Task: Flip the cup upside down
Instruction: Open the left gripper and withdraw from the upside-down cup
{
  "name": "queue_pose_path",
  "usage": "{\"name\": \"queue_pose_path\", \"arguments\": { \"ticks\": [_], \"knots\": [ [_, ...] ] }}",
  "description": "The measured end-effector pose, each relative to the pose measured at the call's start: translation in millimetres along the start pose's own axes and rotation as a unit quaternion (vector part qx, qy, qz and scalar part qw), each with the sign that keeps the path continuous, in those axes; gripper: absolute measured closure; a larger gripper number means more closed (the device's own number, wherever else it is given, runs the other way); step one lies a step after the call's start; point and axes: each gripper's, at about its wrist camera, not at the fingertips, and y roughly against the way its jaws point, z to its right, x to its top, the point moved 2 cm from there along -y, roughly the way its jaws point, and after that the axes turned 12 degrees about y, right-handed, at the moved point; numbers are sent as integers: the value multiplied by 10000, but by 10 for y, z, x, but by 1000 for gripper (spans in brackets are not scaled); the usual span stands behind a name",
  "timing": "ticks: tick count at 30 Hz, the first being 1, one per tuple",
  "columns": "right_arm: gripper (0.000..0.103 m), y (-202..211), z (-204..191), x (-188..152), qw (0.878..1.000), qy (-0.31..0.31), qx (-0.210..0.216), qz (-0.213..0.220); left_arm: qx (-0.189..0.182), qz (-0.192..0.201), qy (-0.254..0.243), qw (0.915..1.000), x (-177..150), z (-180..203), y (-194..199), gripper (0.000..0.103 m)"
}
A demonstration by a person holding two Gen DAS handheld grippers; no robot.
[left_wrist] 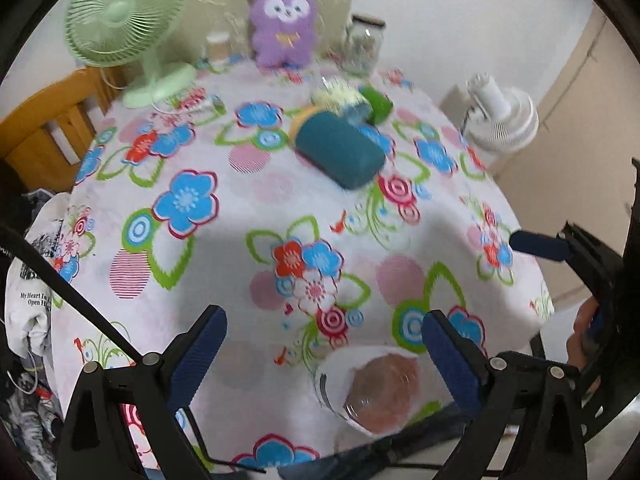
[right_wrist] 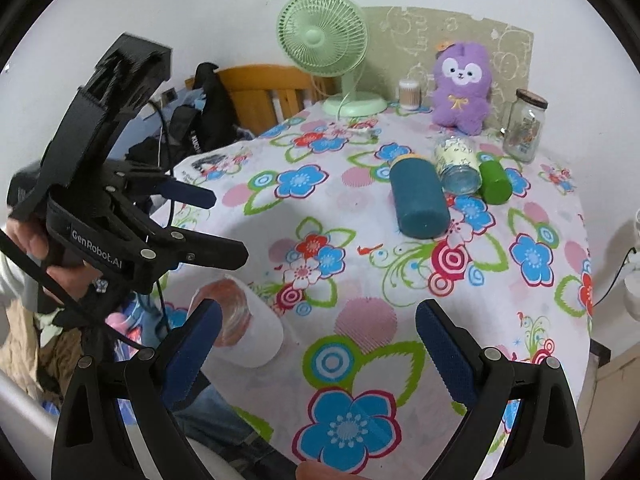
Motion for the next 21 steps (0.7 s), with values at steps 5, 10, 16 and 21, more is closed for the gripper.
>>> {"name": "queue_pose_path", "arguments": {
  "ticks": [5, 10, 16, 21],
  "knots": [
    [5, 50, -34, 37, 9993, -62, -154, 337, -176, 557, 351, 9977, -50, -103, 88, 1],
    [0, 94, -136, 62, 9973, 32, -366, 630, 95, 1252, 456, 9910, -150, -159, 179, 0],
    [0, 126, -190, 39, 9959, 17, -434, 788, 241, 1724, 723, 9821, -257, -230, 303, 0],
    [0, 134, -189, 26, 9956, -100, -487, 797, 465, 1938, 755, 9770, -324, -258, 345, 0]
  ]
}}
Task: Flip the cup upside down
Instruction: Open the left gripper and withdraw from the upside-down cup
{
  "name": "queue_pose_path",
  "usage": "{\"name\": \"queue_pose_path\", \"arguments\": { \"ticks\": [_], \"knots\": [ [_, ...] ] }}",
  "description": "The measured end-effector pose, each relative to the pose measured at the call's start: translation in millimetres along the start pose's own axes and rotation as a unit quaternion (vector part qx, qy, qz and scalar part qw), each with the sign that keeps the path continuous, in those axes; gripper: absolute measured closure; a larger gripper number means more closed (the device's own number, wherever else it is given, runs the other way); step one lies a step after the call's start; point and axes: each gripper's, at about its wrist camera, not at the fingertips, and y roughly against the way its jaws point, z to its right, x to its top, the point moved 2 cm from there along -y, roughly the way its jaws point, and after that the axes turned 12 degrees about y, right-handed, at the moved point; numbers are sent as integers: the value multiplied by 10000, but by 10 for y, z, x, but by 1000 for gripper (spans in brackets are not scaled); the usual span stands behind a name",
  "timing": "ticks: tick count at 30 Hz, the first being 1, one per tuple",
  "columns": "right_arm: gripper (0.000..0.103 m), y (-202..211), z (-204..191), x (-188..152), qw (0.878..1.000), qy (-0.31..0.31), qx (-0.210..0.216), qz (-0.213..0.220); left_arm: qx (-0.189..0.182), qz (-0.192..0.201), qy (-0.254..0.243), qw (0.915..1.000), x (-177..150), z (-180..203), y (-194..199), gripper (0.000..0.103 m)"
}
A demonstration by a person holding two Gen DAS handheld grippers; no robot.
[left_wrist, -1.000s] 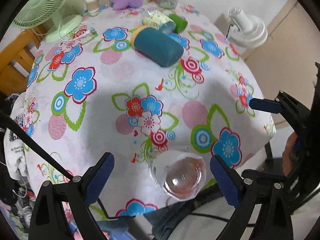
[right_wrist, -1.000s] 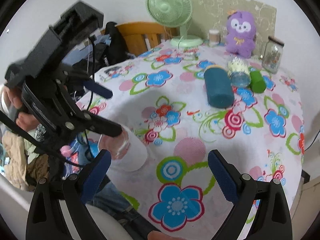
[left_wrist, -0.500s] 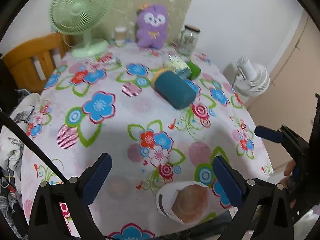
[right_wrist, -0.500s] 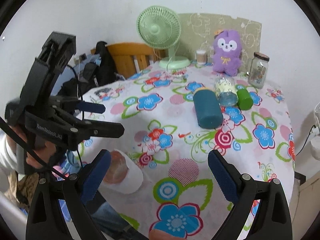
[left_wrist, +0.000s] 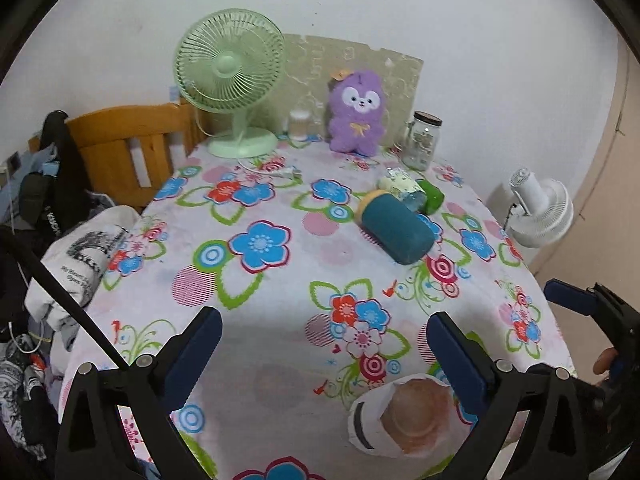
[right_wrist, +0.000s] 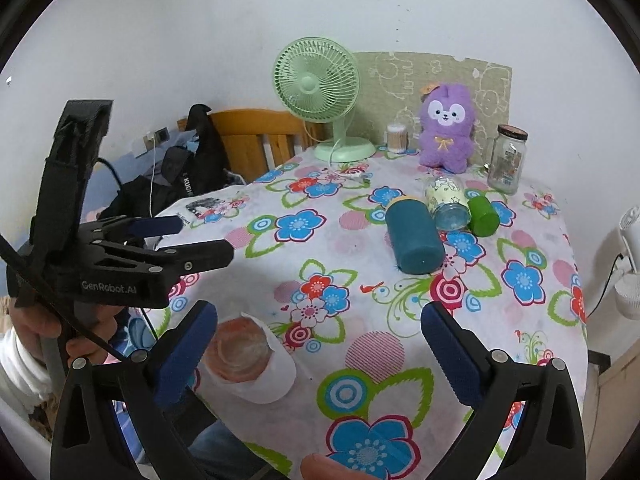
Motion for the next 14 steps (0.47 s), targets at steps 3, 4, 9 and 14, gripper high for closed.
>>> {"name": "queue_pose_path", "arguments": {
  "ticks": [3, 4, 9, 14],
  "knots": [
    [0, 8, -4, 5, 10000, -8, -61, 21, 50, 68, -20, 10000, -4, -15, 23, 0],
    [0, 7, -4, 8, 10000, -22, -64, 27, 60, 89, -17, 9999, -6, -19, 28, 0],
    [0, -10, -14, 13, 10000, -59, -36, 34, 26, 162, 40, 9999, -15, -53, 48, 0],
    [0, -27, -17, 18, 10000, -59, -22, 27, 72, 206, 39, 9998, -19, -67, 56, 0]
  ]
}}
